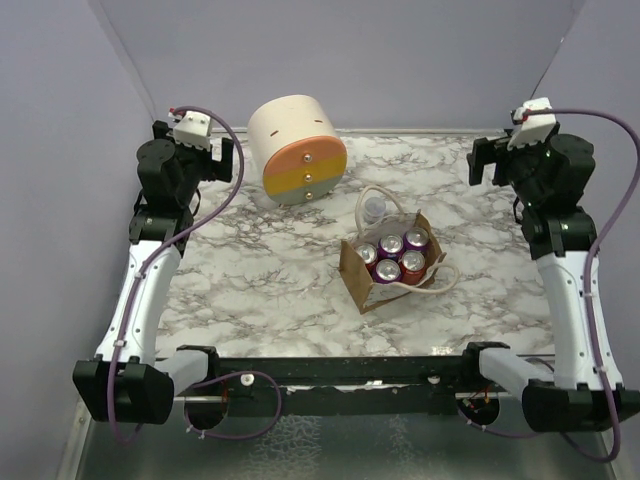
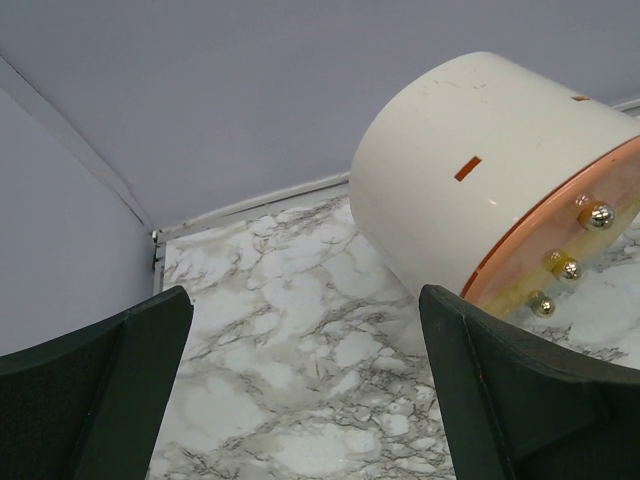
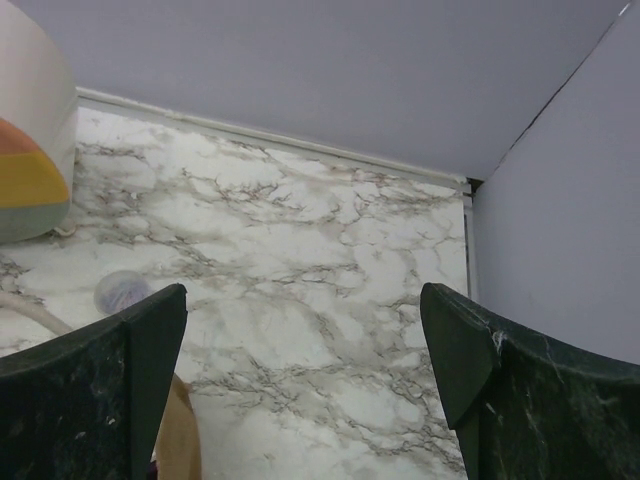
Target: Place the beverage into the canvas bag
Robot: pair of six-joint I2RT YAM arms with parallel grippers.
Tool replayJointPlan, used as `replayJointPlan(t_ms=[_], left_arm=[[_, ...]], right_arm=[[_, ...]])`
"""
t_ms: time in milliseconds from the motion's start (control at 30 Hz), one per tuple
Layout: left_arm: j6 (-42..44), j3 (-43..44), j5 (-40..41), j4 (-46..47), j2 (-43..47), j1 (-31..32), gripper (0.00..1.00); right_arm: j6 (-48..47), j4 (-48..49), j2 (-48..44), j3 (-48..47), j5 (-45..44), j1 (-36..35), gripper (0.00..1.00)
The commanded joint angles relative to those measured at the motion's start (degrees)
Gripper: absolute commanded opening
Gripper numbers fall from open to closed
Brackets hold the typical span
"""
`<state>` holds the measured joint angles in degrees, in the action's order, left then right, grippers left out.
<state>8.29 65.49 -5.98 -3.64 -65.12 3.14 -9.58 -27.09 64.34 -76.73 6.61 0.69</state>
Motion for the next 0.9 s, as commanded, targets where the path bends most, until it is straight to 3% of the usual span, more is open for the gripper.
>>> replayJointPlan(t_ms=[0, 400, 867], left_arm=[[-1.15, 3.16, -1.75, -2.04, 2.39, -0.24, 0.99], [-3.32, 1.68, -3.96, -10.84, 9.95, -0.23, 0.99], [-4.97, 0.07, -0.72, -11.34, 10.97, -0.48, 0.99]], right_arm=[[-0.93, 2.72, -7.00, 3.39, -1.13, -0.16, 1.00], [-3.03, -1.09, -14.73, 6.88, 0.48, -0.16, 1.00], [-5.47, -3.95, -18.84, 10.68, 3.29, -0.07, 1.00]])
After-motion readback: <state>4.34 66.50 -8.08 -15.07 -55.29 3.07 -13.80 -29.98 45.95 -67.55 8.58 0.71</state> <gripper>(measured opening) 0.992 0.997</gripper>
